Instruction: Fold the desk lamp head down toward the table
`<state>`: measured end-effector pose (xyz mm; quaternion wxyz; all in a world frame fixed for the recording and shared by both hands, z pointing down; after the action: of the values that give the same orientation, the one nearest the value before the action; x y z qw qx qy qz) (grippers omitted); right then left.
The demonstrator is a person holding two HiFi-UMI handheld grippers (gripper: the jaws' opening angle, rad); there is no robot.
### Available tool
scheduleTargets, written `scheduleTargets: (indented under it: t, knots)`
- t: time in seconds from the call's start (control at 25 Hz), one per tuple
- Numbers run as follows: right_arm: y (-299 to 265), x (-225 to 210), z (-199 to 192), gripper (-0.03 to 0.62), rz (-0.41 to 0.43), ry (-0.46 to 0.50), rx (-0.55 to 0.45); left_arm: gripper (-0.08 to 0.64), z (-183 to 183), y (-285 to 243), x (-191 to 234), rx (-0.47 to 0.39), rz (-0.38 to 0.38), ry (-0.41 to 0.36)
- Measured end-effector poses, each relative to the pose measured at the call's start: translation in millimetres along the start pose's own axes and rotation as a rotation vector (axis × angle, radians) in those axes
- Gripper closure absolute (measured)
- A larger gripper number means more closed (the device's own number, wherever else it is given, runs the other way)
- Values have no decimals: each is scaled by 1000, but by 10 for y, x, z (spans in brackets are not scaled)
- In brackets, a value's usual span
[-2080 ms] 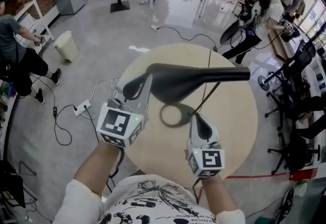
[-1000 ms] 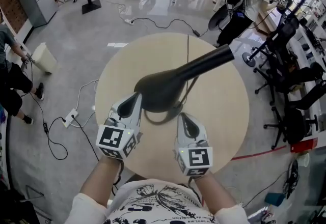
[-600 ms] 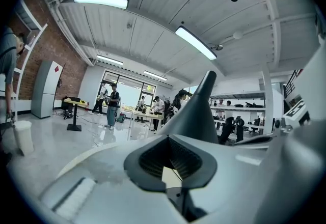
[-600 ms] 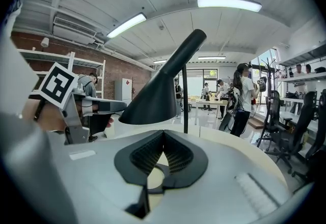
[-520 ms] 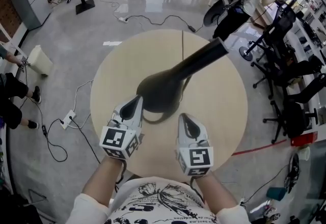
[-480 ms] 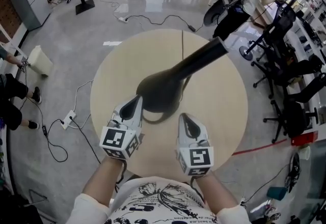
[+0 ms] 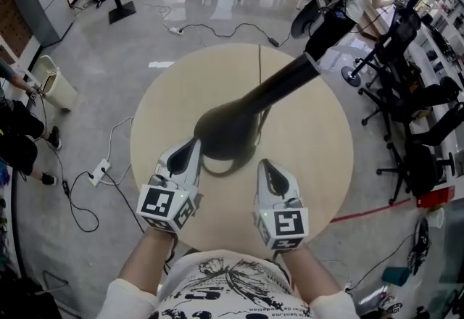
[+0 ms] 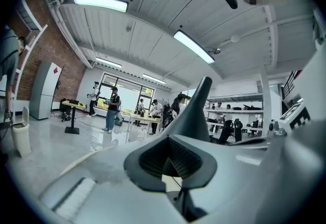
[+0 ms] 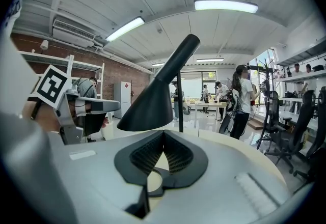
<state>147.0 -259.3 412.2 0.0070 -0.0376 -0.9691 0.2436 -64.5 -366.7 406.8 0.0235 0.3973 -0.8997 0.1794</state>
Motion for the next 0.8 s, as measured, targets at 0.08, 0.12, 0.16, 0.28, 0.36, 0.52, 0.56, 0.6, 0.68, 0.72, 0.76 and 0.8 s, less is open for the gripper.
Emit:
scheduleTargets:
  t: [0.08, 0.12, 0.16, 0.28, 0.36, 0.52, 0.56, 0.6, 0.68, 0.72, 0.76, 0.8]
  knots:
    - [31, 18, 18, 583, 2, 3, -18, 555, 35, 106, -74, -32, -12, -5]
    - [50, 37, 17, 583, 6, 6, -27, 555, 27, 166, -114, -43, -20, 0]
    - [70, 60, 10, 583, 9, 11, -35, 555, 6, 230, -155, -49, -29, 11]
    - [132, 133, -11, 583, 14, 27, -47, 555, -104, 407, -281, -42, -44, 39]
    - [174, 180, -27, 583, 16, 27, -47, 555, -205, 480, -358, -17, -47, 38]
    - [285, 303, -99, 583, 13, 21, -43, 555, -428, 593, -452, 47, -61, 39]
    - [306, 344, -123, 583, 10, 19, -42, 555, -474, 622, -446, 57, -64, 38]
    - [324, 386, -150, 583, 5, 15, -39, 555, -516, 651, -431, 65, -68, 37]
    - [355, 466, -215, 583, -6, 8, -29, 555, -590, 701, -390, 83, -79, 35]
    - [372, 504, -252, 583, -10, 8, -22, 555, -624, 727, -372, 92, -84, 36]
    - [396, 541, -293, 583, -12, 13, -15, 555, -657, 756, -362, 103, -86, 39]
    - [433, 570, -334, 583, -12, 20, -7, 555, -691, 786, -368, 114, -91, 41]
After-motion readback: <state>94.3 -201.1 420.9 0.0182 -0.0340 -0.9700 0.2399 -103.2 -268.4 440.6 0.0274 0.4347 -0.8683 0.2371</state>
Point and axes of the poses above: the fingertips, and each gripper's own axes: y backward along the fingers, x to its left, z out of its top, the point moved 10 cm from there along y, backward along the fingers, and after that the axes turned 14 degrees about x, right-handed, at the moved point
